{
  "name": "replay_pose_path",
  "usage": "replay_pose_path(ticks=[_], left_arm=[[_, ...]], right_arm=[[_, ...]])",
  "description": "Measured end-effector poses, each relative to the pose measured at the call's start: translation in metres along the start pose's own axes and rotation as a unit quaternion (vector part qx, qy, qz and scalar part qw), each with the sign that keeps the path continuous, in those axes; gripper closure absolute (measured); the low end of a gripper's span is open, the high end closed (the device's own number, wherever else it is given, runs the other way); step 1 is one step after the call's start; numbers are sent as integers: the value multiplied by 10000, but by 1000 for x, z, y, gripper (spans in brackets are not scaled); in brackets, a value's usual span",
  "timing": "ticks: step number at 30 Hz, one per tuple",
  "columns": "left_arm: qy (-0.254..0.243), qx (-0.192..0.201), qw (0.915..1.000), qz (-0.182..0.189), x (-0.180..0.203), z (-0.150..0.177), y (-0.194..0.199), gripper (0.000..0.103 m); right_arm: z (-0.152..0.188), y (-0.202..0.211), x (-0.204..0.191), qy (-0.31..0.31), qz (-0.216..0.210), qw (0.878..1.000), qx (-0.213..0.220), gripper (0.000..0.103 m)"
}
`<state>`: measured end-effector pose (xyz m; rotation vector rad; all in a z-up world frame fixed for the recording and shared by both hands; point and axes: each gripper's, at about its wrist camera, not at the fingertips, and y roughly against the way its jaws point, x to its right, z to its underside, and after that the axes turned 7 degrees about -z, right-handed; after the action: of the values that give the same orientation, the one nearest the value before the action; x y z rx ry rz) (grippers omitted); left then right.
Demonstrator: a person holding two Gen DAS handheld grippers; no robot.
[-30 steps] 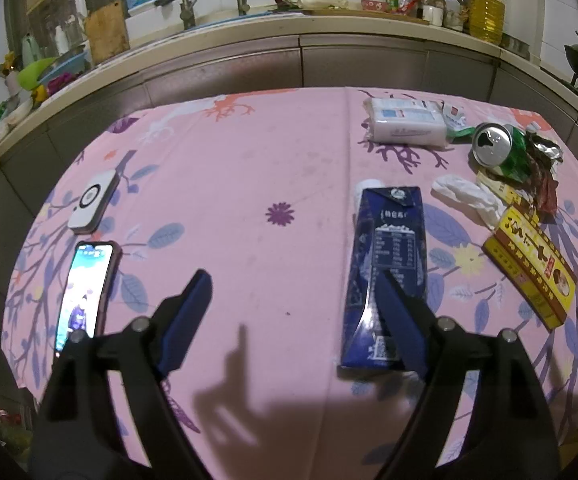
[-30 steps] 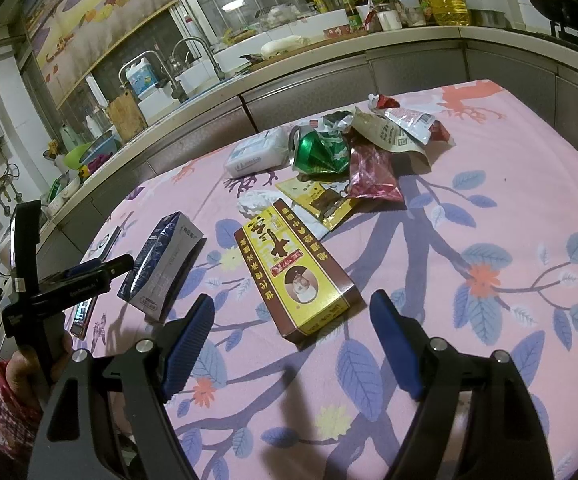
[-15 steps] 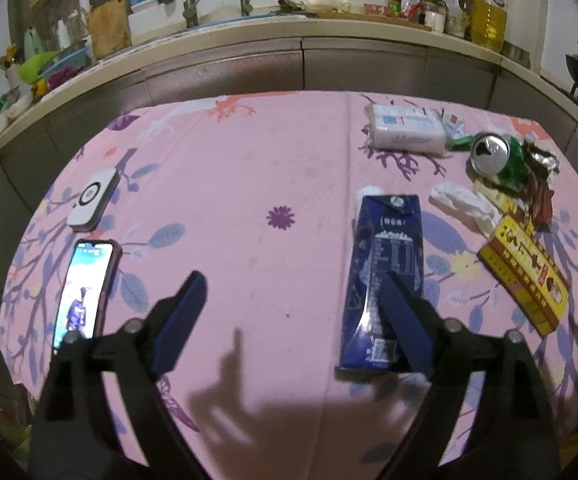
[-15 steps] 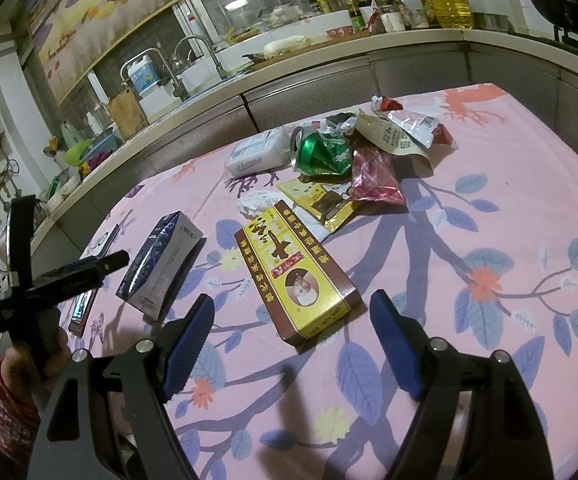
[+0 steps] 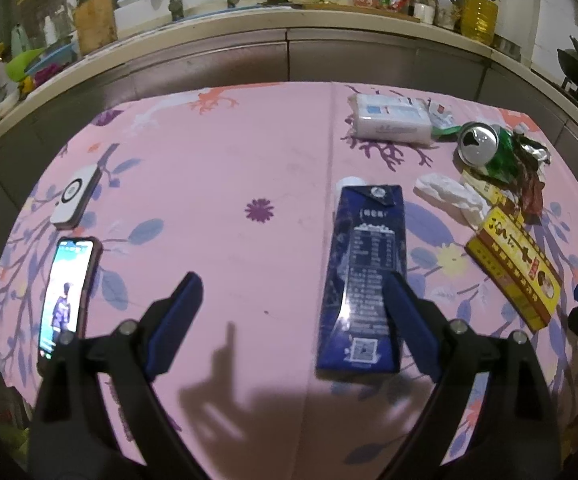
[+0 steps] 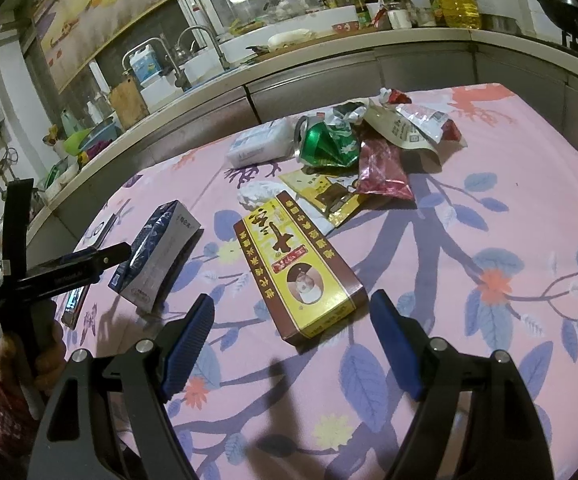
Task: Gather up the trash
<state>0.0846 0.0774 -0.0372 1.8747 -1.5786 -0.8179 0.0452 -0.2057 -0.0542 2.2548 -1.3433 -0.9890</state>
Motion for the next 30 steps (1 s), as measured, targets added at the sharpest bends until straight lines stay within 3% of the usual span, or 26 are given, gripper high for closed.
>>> replay_pose_path(ticks=[3, 8, 16, 30], left_arm=[[268, 119, 9994, 179, -5, 0, 7, 6], [562, 240, 9979, 210, -13, -3, 13, 6], [2, 648, 9972, -359, -6, -2, 18, 6], [-347, 346, 9981, -360, 6, -4, 12, 6]], right_arm=[[0, 0, 1, -47, 12, 10000, 16, 26], [-2, 2, 3, -110, 23, 9999, 50, 26], [-3, 3, -1, -71, 27, 9999, 83, 26], [-3, 5, 1, -83, 55, 9999, 108, 26]])
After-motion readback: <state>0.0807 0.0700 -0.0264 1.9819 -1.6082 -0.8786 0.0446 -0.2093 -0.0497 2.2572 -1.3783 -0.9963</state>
